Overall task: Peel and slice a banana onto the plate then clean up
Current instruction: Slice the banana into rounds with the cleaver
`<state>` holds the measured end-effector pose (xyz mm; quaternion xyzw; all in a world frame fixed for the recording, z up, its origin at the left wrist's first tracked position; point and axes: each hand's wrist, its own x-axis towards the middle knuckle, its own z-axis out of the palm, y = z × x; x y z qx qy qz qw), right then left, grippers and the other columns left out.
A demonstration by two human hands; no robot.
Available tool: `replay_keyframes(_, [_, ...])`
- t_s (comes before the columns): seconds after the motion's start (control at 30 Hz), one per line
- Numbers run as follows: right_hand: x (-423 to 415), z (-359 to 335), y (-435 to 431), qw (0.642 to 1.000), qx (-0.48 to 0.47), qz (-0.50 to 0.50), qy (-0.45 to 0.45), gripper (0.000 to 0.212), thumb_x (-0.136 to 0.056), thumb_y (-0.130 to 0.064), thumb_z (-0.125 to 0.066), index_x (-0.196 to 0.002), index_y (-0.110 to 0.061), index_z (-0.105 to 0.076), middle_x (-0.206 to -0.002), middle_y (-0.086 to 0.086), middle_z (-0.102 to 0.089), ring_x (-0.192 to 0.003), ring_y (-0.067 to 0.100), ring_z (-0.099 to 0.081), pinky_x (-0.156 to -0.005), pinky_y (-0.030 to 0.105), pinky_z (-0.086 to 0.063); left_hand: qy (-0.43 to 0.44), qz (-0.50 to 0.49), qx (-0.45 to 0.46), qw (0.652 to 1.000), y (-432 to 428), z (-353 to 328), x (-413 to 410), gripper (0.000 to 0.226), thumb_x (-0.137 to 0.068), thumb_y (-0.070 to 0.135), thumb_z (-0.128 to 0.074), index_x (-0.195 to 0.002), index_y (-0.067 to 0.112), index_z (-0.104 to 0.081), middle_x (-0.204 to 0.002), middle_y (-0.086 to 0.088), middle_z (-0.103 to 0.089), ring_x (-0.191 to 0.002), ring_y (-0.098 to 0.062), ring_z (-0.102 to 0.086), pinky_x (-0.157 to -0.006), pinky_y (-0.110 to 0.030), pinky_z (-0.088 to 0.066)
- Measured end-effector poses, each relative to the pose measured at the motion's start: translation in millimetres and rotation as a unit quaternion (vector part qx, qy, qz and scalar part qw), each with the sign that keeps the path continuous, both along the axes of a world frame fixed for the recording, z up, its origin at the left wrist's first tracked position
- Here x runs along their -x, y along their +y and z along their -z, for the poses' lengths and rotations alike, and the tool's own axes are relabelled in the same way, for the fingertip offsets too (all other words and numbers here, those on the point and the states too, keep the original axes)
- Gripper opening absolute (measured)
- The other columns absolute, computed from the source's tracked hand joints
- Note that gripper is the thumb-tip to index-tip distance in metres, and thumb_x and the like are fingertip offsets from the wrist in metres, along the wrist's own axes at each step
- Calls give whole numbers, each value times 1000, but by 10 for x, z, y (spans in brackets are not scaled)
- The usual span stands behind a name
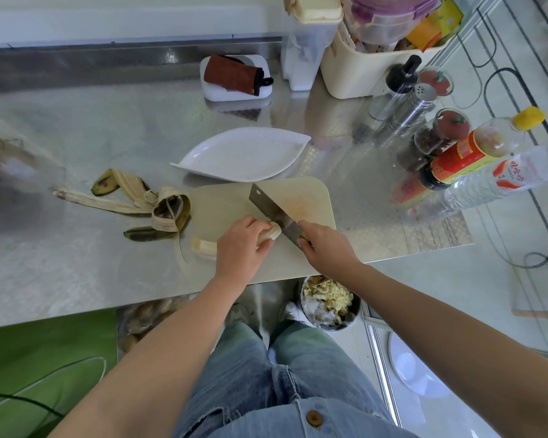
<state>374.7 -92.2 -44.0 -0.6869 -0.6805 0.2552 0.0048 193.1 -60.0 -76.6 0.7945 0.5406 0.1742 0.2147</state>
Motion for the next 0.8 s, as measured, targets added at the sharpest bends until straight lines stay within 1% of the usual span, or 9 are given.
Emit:
replay_keyframes(0.07, [-66,-14,20,1000,-8,30,1,18,-97,-20,-44,-111,-10,-49,-90,9,-59,-80,32,-58,-61,35,-43,-4,0,3,1000,18,-1,-28,25,-76,22,-75,-100,19,-69,-89,3,-63,-79,-18,-58,-61,-24,-40])
replay_keyframes(0.1, [-106,-27,33,999,-10,46,5,19,-97,-20,-45,-112,-9,-49,-85,8,-57,-77,30,-56,-60,33,-40,-6,0,4,1000,30,0,-52,24,-76,22,-75,-100,19,-69,-89,3,-63,-79,-18,-58,-61,-24,-38])
replay_keyframes(0.17, [-173,-69,56,998,-16,63,23,16,-96,-19,-47,-105,-7,-50,-73,3,-50,-69,29,-52,-58,31,-36,-11,1,9,1000,53,4,-107,24,-76,22,-75,-99,20,-69,-89,3,-63,-79,-18,-59,-61,-24,-38])
replay_keyframes(0.27, [-220,-135,77,997,-25,49,47,13,-94,-19,-49,-98,-6,-50,-63,-3,-41,-63,26,-46,-54,31,-34,-22,3,20,1000,72,8,-168,24,-76,23,-74,-99,21,-70,-89,4,-64,-81,-19,-59,-63,-29,-43])
replay_keyframes(0.37, [-218,-180,86,998,-28,26,51,12,-93,-19,-49,-99,-9,-51,-62,-3,-42,-61,24,-45,-51,30,-31,-24,7,21,999,76,6,-177,23,-76,22,-74,-99,22,-70,-90,4,-64,-81,-19,-59,-64,-32,-47])
replay_keyframes(0.5, [-209,-204,106,999,-26,13,39,9,-93,-18,-48,-95,-9,-49,-59,-5,-40,-59,25,-45,-48,29,-30,-19,6,17,1000,76,19,-172,22,-76,22,-74,-97,22,-69,-90,4,-64,-82,-19,-59,-62,-31,-47])
replay_keyframes(0.8, [-212,-192,150,999,-22,5,27,10,-93,-17,-46,-98,-9,-51,-57,-8,-36,-58,25,-44,-47,27,-27,-21,5,21,1000,77,27,-173,21,-76,22,-74,-97,23,-70,-90,6,-63,-81,-18,-59,-61,-33,-48])
